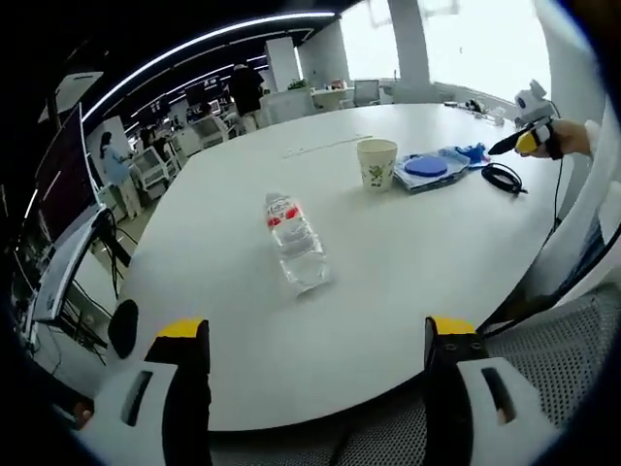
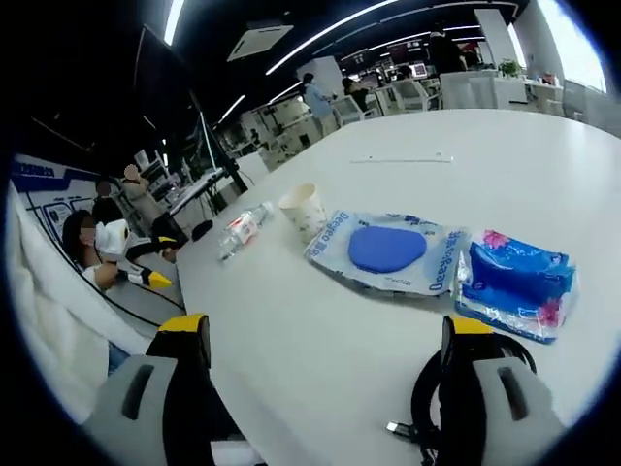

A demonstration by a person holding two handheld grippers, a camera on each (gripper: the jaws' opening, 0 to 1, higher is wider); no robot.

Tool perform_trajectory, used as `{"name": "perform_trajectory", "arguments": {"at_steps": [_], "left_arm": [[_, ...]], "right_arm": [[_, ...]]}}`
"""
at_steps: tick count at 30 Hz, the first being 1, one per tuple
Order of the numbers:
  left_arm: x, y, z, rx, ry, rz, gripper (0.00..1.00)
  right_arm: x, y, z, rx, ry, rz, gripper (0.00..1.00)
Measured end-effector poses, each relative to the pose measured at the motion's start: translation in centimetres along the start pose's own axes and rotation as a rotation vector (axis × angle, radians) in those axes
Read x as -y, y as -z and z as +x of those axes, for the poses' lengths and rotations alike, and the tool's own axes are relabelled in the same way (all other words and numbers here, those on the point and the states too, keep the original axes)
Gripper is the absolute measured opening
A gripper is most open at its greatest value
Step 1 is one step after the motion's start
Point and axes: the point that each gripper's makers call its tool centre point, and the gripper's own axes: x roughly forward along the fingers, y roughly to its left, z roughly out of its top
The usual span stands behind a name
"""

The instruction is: Arrange the tabletop items into an orderly group along one side of the table until the central work area is clear of visible clutter.

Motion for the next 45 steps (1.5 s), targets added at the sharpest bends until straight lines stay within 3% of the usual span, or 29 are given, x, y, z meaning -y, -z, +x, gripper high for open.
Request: {"name": "perform_trajectory", "arguments": {"at_steps": [13,23,38,45], "left_arm": [[0.6,-1.8,1.3,0.029,0.038,-0.069,0.94],[1.1,-3.6,2.5,0.027,0.052,-0.11,0.92],[0.1,-5.8,4.4,0.021,0.06,-0.118,0.9],[0.3,-8.2,6.7,0.044,0.136,-0.284,0.86]], "right_arm": [[1.2,0.7,-2.5,0.039,0.057,0.042,0.99],[2.7,3.4,-4.7,0.051,0.125,0.124,0.97],[3.8,5.1,-6.4,0.072,0.184,0.181,0.96],[3.6,5.6,-6.7,0.084,0.197,0.207,0.95]]}}
